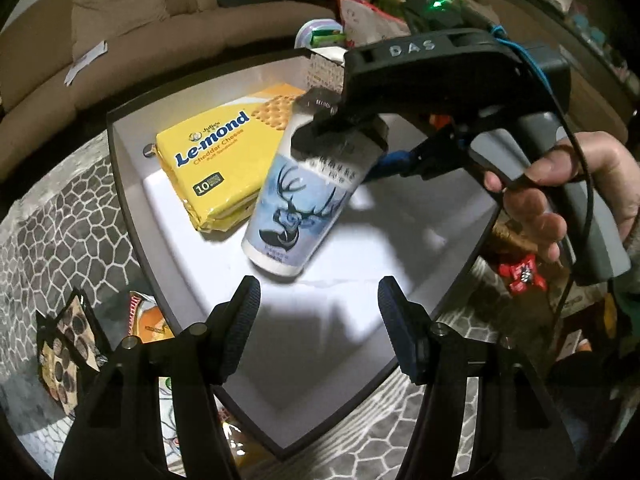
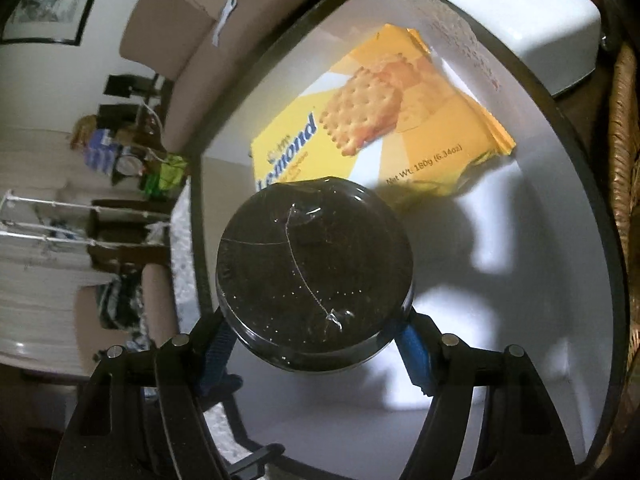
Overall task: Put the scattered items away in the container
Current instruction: 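Release the cup into the box beside the cracker pack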
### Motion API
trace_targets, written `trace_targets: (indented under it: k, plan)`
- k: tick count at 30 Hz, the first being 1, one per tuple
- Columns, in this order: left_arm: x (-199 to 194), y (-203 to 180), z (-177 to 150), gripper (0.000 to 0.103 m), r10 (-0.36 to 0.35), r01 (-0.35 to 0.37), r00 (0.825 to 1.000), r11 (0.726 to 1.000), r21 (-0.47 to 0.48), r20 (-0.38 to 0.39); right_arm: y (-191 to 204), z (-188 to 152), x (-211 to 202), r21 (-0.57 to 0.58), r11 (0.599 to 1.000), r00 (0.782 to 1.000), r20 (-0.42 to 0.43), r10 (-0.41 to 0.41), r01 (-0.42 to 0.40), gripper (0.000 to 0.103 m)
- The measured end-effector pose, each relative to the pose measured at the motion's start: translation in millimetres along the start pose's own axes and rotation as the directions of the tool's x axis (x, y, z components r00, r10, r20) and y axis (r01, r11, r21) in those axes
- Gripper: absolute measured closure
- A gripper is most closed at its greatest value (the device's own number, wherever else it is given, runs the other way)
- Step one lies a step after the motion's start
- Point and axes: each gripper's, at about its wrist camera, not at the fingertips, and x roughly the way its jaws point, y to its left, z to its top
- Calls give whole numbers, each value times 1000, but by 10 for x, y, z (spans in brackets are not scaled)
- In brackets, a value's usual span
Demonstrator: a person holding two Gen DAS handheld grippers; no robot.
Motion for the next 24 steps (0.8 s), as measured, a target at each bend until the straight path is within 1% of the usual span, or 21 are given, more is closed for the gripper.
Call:
trace_targets:
  k: [2, 4, 7, 9, 10, 12, 13, 14, 16, 18, 24]
  plan:
    - [40, -30, 31, 45, 12, -12, 1000, 1000, 8, -12, -29, -28, 30, 4, 999, 999, -18, -37, 37, 30]
    - [84, -52, 37, 45, 13, -13, 1000, 1000, 14, -19, -81, -45, 59, -6, 995, 994, -24, -103, 103, 30]
    - [128, -90, 30, 45, 8, -8, 1000, 1000, 18, -24, -149, -25, 40, 18, 995, 995, -31, -95, 95, 30]
    - [147, -111, 33, 44, 9, -8, 1000, 1000, 19, -29, -162, -7, 34, 8, 995, 994, -49, -97, 98, 29]
    - [150, -119, 37, 44, 11, -10, 999, 1000, 20, -31, -173, -6, 16, 14, 993, 992, -55, -113, 114, 29]
    - [164, -123, 62, 44, 14, -13, 999, 1000, 18, -35, -157, 10, -39, -11, 982, 981, -46, -189, 188, 28]
    - [169, -124, 73, 44, 18, -17, 999, 1000, 14, -36, -167, 7, -62, -15, 978, 977, -52, -208, 208, 28]
    - [173, -123, 78, 44, 17, -17, 999, 1000, 10, -36, -182, 0, -82, -9, 977, 975, -59, -214, 213, 25]
    - [186, -128, 98, 44, 7, -7, 999, 1000, 3, -38, -224, -8, -143, -4, 978, 976, -68, -208, 208, 25]
    - [209, -152, 111, 44, 12, -12, 999, 1000, 7, -43, -239, -32, -182, -10, 982, 979, -75, -191, 191, 25]
    - [297, -236, 135, 44, 33, -31, 997, 999, 23, -72, -62, -107, -256, -63, 977, 975, -76, -210, 206, 25]
